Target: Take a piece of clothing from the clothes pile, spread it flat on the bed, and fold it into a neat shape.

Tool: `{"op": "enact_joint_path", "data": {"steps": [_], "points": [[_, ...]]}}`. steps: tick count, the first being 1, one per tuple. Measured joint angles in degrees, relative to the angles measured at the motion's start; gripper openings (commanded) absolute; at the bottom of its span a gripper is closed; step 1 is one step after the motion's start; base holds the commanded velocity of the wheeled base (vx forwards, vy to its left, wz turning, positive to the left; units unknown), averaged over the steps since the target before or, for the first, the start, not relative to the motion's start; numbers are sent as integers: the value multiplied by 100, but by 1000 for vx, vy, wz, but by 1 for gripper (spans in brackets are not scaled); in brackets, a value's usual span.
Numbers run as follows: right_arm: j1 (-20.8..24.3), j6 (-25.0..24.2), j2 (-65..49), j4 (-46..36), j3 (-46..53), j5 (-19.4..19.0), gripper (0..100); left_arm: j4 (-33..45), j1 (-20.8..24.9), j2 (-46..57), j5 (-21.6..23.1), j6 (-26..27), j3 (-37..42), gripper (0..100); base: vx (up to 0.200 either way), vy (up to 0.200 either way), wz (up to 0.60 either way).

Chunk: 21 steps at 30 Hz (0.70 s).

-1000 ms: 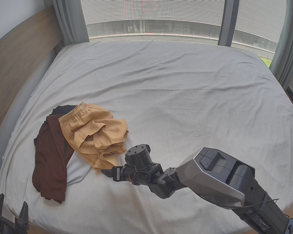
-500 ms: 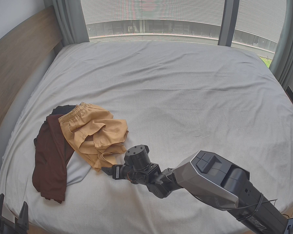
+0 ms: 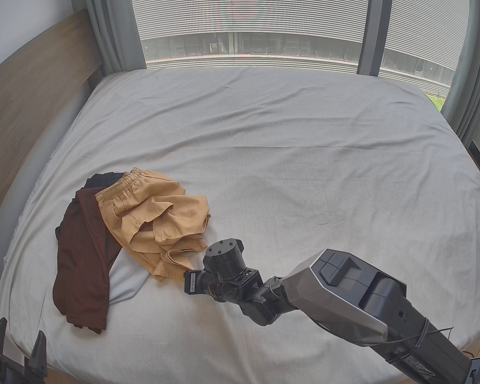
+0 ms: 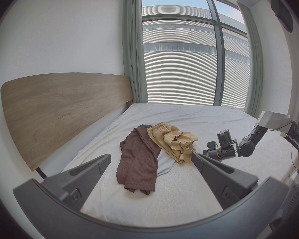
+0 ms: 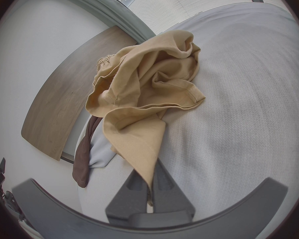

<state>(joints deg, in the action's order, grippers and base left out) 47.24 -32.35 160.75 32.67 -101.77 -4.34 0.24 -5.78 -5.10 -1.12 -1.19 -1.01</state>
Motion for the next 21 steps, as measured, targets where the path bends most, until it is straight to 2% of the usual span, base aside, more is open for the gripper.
{"op": "enact_joint_path", "data": {"steps": [10, 21], "points": [[-27, -2, -90, -224, 328, 227, 0, 0, 0, 0, 0, 5, 0, 100, 0, 0, 0], [-80, -24, -440, -199, 1197, 356, 0, 0, 0, 0, 1, 5, 0, 100, 0, 0, 0]]}}
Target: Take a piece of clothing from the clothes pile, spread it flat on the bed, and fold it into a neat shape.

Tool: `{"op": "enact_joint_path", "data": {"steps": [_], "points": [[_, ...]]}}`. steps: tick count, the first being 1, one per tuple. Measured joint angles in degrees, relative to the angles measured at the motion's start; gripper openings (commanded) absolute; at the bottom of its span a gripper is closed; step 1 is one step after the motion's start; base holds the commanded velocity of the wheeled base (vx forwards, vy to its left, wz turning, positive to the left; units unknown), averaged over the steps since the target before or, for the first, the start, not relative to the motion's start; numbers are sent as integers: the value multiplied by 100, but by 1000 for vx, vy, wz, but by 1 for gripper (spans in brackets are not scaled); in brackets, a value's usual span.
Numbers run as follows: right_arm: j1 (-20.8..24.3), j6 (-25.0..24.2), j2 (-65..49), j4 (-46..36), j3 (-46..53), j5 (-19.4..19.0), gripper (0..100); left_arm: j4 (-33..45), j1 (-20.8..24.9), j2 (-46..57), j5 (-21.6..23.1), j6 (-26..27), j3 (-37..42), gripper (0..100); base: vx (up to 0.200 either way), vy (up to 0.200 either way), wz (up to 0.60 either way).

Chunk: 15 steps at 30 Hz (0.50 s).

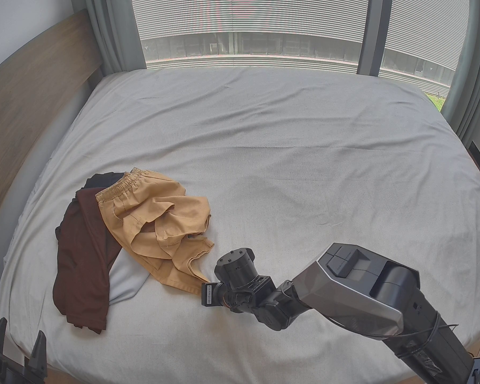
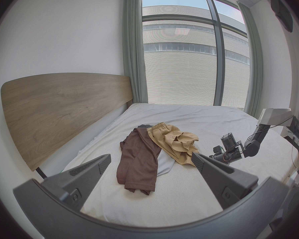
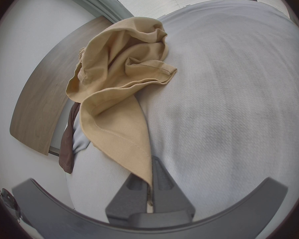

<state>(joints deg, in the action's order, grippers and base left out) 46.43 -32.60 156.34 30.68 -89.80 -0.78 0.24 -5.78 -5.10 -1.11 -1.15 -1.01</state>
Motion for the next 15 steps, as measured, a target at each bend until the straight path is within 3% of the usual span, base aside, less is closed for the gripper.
{"op": "enact_joint_path", "data": {"steps": [15], "points": [[-215, -11, -806, 18, 1397, 46, 0, 2, 0, 0, -1, 2, 0, 100, 0, 0, 0]]}}
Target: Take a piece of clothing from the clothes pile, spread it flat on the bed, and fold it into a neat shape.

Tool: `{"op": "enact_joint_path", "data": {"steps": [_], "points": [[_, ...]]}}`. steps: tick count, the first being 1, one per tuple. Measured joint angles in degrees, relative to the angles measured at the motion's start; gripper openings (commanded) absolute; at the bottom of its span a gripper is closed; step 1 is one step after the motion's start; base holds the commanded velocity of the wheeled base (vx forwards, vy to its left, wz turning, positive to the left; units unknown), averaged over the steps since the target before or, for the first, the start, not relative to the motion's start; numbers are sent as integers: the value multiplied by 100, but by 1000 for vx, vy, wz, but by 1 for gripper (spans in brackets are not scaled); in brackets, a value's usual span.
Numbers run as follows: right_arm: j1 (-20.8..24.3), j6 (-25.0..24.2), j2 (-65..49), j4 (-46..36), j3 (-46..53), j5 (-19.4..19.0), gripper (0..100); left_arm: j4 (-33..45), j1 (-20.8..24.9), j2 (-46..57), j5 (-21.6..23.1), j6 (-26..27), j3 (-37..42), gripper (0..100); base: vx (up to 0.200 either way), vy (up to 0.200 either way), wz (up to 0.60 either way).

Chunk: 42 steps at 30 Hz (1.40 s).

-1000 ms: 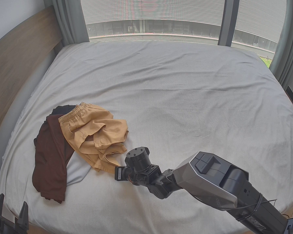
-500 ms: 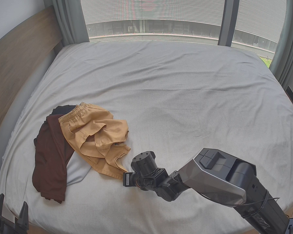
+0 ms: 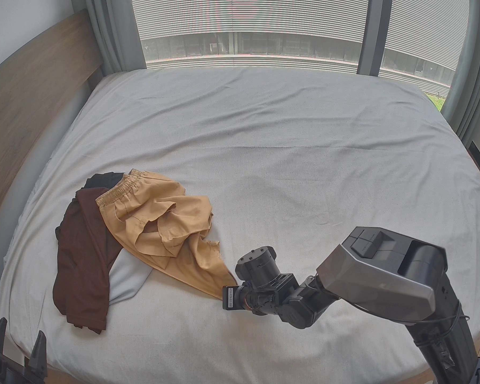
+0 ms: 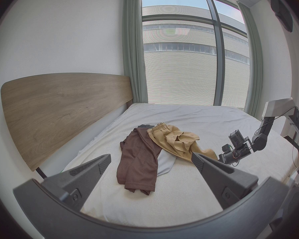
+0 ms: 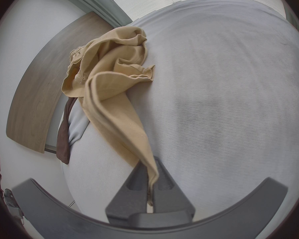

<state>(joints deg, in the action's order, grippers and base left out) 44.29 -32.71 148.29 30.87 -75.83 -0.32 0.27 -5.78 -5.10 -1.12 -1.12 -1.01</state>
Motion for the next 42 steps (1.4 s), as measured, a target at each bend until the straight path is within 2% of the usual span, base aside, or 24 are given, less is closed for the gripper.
{"op": "enact_joint_path", "data": {"steps": [9, 20, 29, 42], "points": [[-127, 0, -421, 15, 603, -63, 0, -2, 0, 0, 1, 9, 0, 100, 0, 0, 0], [-72, 30, -700, 679, 1473, -151, 0, -2, 0, 0, 6, 11, 0, 100, 0, 0, 0], [-127, 55, -917, 797, 2133, -145, 0, 0, 0, 0, 9, 11, 0, 100, 0, 0, 0], [-490, 167, -1045, 1785, 3261, -138, 0, 0, 0, 0, 9, 9, 0, 100, 0, 0, 0]]}}
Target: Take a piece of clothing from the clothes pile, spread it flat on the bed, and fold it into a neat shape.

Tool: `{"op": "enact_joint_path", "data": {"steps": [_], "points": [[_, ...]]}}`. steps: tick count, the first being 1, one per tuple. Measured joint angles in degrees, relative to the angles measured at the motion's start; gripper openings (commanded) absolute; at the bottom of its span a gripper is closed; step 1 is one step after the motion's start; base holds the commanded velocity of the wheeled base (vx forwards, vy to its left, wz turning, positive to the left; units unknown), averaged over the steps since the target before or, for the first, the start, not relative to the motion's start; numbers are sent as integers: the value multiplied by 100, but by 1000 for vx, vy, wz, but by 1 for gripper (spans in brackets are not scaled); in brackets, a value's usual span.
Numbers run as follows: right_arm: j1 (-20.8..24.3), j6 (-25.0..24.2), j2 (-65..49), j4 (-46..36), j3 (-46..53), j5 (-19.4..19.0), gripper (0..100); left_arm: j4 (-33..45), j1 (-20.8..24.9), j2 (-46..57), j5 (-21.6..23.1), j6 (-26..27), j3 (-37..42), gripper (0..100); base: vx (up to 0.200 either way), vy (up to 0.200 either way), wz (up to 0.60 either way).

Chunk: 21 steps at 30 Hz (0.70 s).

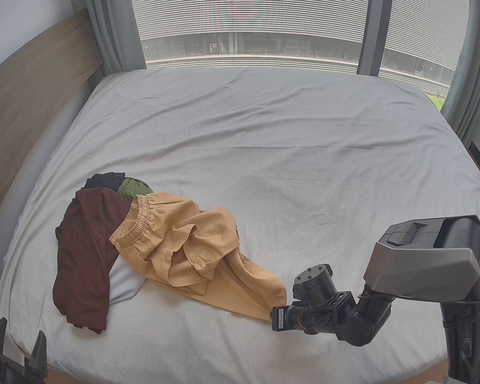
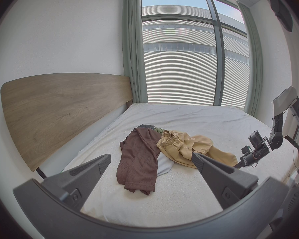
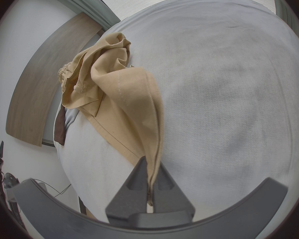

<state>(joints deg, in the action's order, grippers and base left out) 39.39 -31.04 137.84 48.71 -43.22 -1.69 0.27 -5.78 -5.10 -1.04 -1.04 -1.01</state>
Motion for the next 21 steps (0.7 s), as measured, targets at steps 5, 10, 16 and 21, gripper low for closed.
{"op": "enact_joint_path", "data": {"steps": [5, 10, 16, 21], "points": [[-141, 165, -49, 367, 408, 13, 0, 0, 0, 0, 0, 2, 0, 100, 0, 0, 0], [-276, 180, -151, 413, 700, 20, 0, 0, 0, 0, 0, 0, 0, 100, 0, 0, 0], [-474, 274, -241, 461, 942, 22, 0, 0, 0, 0, 0, 6, 0, 100, 0, 0, 0], [-670, 408, -263, 945, 1226, 20, 0, 0, 0, 0, 0, -5, 0, 100, 0, 0, 0]]}}
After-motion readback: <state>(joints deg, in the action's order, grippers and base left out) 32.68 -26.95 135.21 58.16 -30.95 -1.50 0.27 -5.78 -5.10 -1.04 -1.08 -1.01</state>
